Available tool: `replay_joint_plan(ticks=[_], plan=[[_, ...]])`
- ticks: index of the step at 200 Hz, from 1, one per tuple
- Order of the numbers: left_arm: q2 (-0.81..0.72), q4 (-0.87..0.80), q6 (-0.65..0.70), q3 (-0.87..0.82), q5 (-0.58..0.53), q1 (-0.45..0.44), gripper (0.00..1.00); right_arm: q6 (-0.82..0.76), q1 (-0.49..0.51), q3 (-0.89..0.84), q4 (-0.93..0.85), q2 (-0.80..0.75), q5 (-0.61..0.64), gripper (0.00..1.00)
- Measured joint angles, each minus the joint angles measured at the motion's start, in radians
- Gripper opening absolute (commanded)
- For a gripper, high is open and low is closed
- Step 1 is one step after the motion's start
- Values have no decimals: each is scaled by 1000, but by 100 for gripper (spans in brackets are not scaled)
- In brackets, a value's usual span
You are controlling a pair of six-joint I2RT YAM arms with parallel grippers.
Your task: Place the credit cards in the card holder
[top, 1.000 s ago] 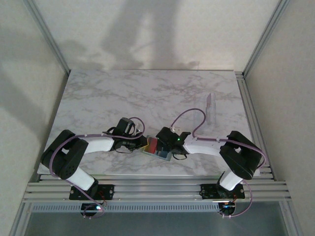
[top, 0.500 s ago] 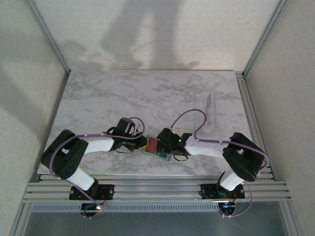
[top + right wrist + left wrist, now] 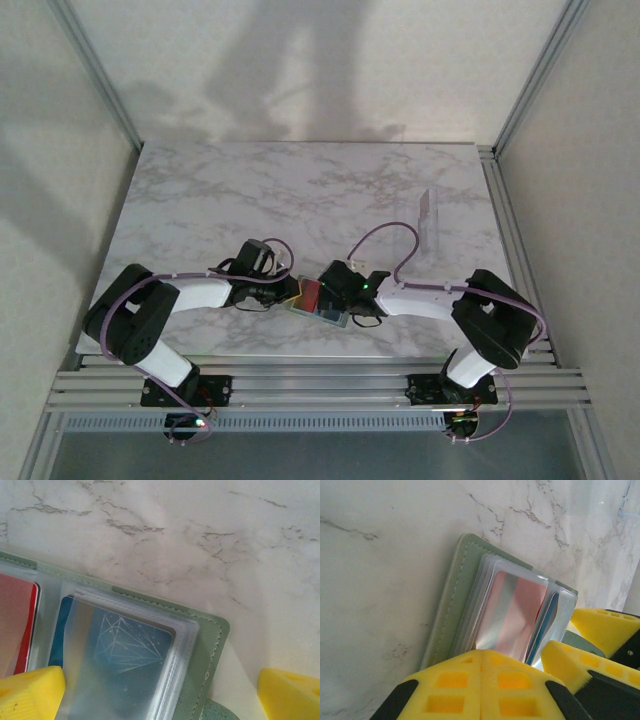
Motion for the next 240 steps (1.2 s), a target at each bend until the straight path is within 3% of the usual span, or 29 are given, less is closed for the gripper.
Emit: replay_joint_plan(ticks=[95,141,213,240], plan=[[-5,0,-5,-3,-5,0,5,-61,2,203,-112,48,17,99],[-5,0,-5,-3,-4,0,5,-63,-2,201,26,62,-129,97],[-5,3,-18,-6,-11,8,4,-13,-30,143,182,93,-225,88],[-11,11,-26,-11,-16,8,7,-9,-34,120,156,62,-219,87]])
